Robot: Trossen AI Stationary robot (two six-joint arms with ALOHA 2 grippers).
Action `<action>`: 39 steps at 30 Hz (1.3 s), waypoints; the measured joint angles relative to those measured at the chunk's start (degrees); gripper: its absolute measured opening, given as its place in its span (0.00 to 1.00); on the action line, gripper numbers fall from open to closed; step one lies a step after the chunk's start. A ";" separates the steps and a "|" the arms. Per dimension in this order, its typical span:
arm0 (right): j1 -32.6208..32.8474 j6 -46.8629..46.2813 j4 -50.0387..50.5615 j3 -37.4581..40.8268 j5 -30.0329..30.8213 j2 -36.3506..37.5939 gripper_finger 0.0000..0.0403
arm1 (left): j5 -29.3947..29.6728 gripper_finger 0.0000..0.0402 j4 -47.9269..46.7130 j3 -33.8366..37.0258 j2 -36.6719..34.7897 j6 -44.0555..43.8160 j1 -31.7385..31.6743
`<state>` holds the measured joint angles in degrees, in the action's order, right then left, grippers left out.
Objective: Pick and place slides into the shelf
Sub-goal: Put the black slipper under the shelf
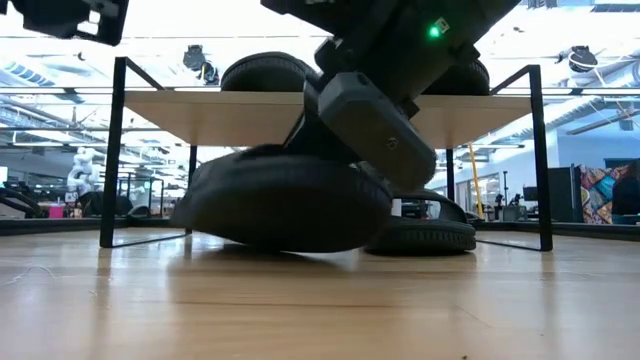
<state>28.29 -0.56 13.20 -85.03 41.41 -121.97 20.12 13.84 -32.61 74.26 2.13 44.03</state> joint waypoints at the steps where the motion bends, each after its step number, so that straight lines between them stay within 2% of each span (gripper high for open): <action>1: 0.00 0.10 -0.38 0.00 -1.22 0.00 0.06 | 0.20 0.38 1.24 0.94 0.00 0.00 0.00; 10: -0.20 0.24 -2.26 0.00 -3.78 0.00 0.26 | 1.01 0.38 3.82 4.87 0.00 -4.84 0.00; 14: -0.26 2.89 -3.80 0.04 -9.93 -0.02 0.33 | 1.01 0.38 3.71 4.93 0.00 -8.12 0.00; 16: -0.15 3.13 -5.31 0.04 -10.20 -0.02 0.35 | 1.01 0.38 3.66 4.93 0.00 -8.66 0.00; 24: 0.03 3.98 -5.46 0.07 -10.19 0.47 0.36 | 0.99 0.38 2.32 4.93 0.19 -11.47 0.00; 30: 1.31 6.31 -5.58 0.07 -10.02 1.27 0.38 | 0.97 0.38 3.95 4.93 4.46 -13.29 -0.09; 35: 3.04 5.46 -3.20 0.07 -2.26 4.73 0.40 | 0.96 0.38 9.77 4.93 10.36 -13.16 -0.48; 37: 3.95 5.07 -0.22 0.04 -2.46 6.19 0.38 | 0.98 0.38 12.56 4.93 13.16 -13.15 -0.87; 39: 4.84 2.69 2.65 0.07 -2.64 7.00 0.31 | 1.23 0.35 15.71 4.93 15.89 -12.95 -1.43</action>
<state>33.14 2.13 15.85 -84.97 38.77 -114.97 21.35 29.55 -27.68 90.15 -10.82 42.60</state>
